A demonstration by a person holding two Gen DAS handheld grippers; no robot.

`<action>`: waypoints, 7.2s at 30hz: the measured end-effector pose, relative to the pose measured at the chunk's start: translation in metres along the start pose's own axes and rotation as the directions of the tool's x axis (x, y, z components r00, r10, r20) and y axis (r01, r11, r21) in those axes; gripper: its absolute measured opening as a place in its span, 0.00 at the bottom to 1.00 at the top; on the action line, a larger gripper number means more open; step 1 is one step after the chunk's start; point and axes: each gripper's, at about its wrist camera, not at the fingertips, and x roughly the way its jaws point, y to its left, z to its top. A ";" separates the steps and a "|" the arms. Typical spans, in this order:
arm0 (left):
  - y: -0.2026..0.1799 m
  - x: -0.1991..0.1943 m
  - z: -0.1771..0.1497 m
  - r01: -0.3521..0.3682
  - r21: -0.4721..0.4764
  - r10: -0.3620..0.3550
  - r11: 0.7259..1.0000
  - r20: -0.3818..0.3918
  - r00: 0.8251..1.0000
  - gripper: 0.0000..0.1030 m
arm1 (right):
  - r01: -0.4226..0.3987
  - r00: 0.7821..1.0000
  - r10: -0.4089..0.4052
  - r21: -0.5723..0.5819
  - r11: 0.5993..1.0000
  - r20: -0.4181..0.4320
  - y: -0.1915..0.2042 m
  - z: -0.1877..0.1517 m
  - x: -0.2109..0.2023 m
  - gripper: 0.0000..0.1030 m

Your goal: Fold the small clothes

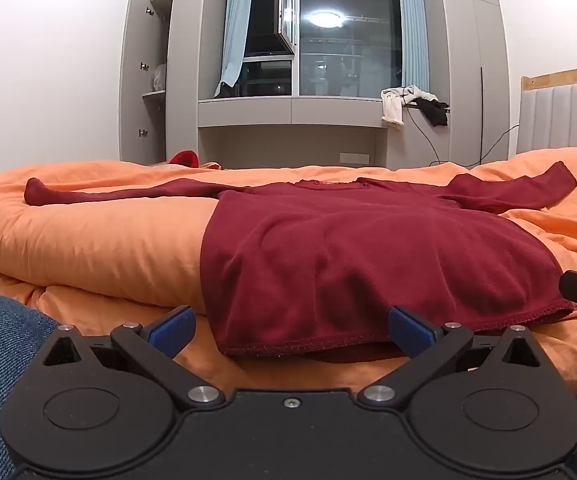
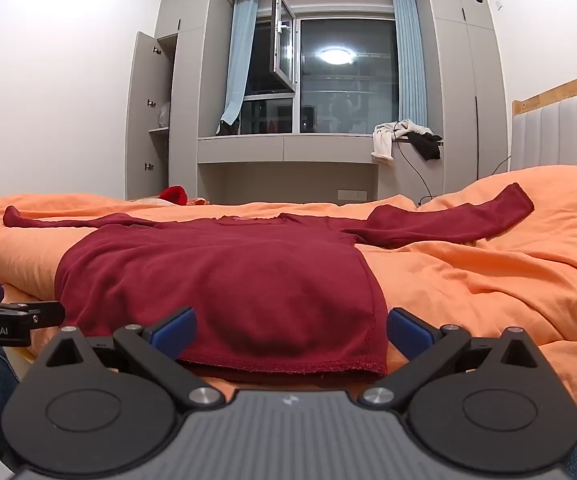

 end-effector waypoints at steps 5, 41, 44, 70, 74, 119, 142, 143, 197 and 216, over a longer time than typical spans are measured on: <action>0.000 0.000 0.000 -0.002 0.003 0.002 1.000 0.000 1.000 0.99 | -0.001 1.000 0.001 -0.002 1.000 -0.002 0.000 0.000 0.000 1.00; 0.000 0.000 0.000 -0.002 0.008 0.002 1.000 -0.003 1.000 0.99 | 0.000 1.000 0.000 -0.001 1.000 -0.008 0.000 0.001 -0.002 1.00; 0.000 0.000 0.000 -0.002 0.008 0.002 1.000 -0.003 1.000 0.99 | 0.000 1.000 0.000 0.000 1.000 -0.008 0.000 0.001 -0.002 1.00; 0.000 0.000 0.000 -0.002 0.009 0.002 1.000 -0.004 1.000 0.99 | 0.000 1.000 0.000 -0.001 1.000 -0.010 0.001 0.001 -0.002 1.00; 0.000 0.000 0.000 -0.002 0.009 0.002 1.000 -0.004 1.000 0.99 | 0.000 1.000 0.000 -0.001 1.000 -0.011 0.001 0.001 -0.002 1.00; 0.003 0.071 0.069 0.069 -0.072 -0.080 0.995 -0.147 0.986 0.99 | 0.106 0.956 -0.104 -0.006 0.994 -0.276 -0.021 0.070 0.060 1.00; -0.045 0.203 0.145 0.067 0.031 -0.059 0.997 -0.205 0.977 0.99 | 0.105 0.931 -0.041 0.160 0.982 -0.364 -0.117 0.114 0.183 1.00; -0.048 0.213 0.148 0.073 0.037 -0.064 0.997 -0.211 0.975 0.99 | 0.109 0.930 -0.041 0.169 0.980 -0.365 -0.124 0.116 0.191 1.00; -0.071 0.330 0.132 0.053 0.055 -0.033 0.997 -0.313 0.949 1.00 | 0.527 0.835 -0.478 0.147 0.837 -0.273 -0.300 0.079 0.340 1.00; -0.077 0.329 0.129 0.042 0.084 -0.014 0.996 -0.303 0.953 1.00 | 0.475 0.876 -0.431 0.230 0.850 -0.216 -0.310 0.084 0.329 1.00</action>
